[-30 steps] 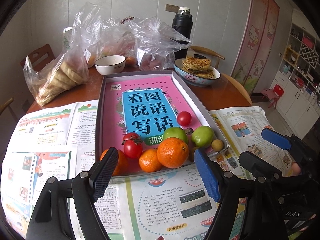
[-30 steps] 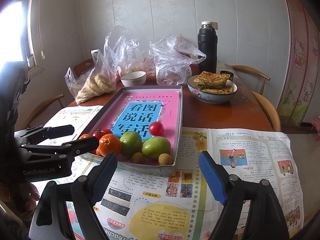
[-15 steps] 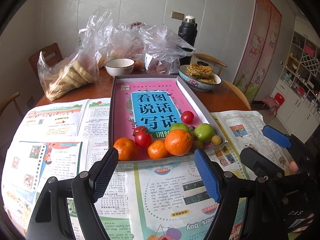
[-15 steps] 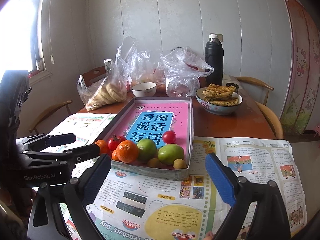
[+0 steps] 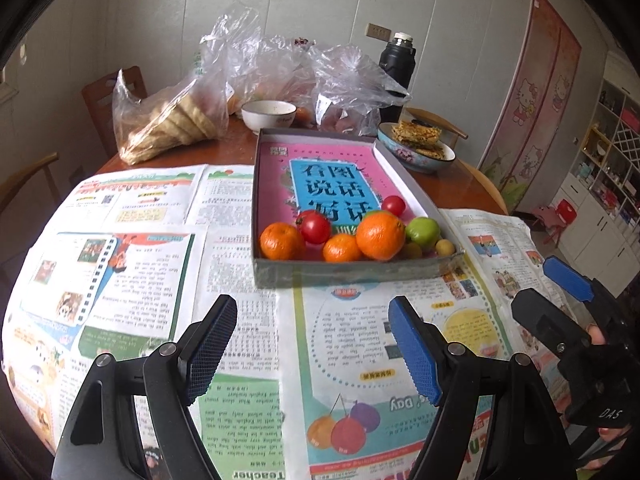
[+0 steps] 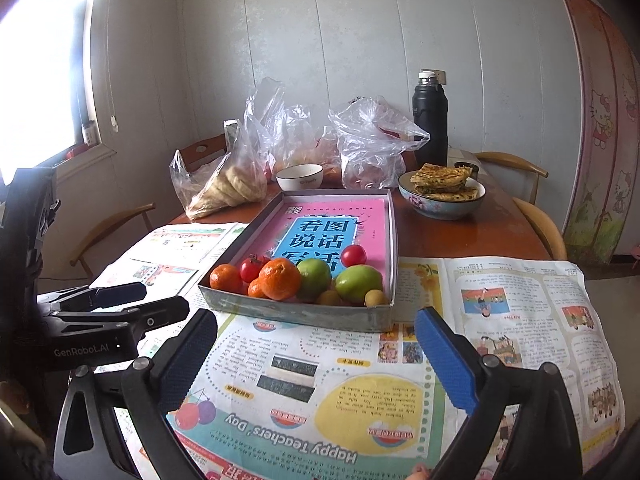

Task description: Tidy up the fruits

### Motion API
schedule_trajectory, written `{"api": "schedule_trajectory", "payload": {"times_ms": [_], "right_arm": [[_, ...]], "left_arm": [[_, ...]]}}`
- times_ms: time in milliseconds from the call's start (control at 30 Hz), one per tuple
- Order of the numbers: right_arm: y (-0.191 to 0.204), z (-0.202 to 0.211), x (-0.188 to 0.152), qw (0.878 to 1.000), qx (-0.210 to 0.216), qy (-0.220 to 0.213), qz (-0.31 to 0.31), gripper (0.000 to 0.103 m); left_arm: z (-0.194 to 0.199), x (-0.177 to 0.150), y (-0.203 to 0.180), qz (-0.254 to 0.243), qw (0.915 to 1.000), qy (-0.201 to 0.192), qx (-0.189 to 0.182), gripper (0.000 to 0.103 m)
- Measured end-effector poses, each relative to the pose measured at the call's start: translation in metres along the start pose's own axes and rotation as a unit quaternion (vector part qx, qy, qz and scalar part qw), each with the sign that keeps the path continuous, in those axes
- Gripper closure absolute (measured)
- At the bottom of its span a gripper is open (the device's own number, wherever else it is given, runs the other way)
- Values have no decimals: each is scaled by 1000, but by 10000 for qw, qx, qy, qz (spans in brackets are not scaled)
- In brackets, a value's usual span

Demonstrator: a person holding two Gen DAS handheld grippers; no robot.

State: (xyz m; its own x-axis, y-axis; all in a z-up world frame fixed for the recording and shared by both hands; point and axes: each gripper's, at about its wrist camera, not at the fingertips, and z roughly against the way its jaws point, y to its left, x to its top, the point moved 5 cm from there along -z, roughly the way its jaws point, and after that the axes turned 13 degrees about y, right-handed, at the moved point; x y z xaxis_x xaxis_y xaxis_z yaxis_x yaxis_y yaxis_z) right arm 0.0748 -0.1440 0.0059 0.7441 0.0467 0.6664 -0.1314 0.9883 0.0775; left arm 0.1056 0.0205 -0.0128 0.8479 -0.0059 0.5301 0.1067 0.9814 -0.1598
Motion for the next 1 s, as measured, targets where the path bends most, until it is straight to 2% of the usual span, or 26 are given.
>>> {"api": "schedule_trajectory", "payload": {"times_ms": [267, 467, 600, 1000], "right_arm": [[4, -5, -30, 9993, -118, 340, -88, 1], [8, 1, -46, 9994, -59, 322, -92, 1], [8, -1, -56, 9991, 15, 395, -139, 1], [4, 1, -56, 9991, 19, 405, -155, 1]], "left_arm": [[-6, -30, -1, -33, 9998, 144, 134, 24], [-9, -44, -6, 1, 9996, 234, 156, 24], [-12, -45, -9, -113, 9992, 249, 298, 24], [-16, -53, -13, -75, 9992, 327, 227, 24]]}}
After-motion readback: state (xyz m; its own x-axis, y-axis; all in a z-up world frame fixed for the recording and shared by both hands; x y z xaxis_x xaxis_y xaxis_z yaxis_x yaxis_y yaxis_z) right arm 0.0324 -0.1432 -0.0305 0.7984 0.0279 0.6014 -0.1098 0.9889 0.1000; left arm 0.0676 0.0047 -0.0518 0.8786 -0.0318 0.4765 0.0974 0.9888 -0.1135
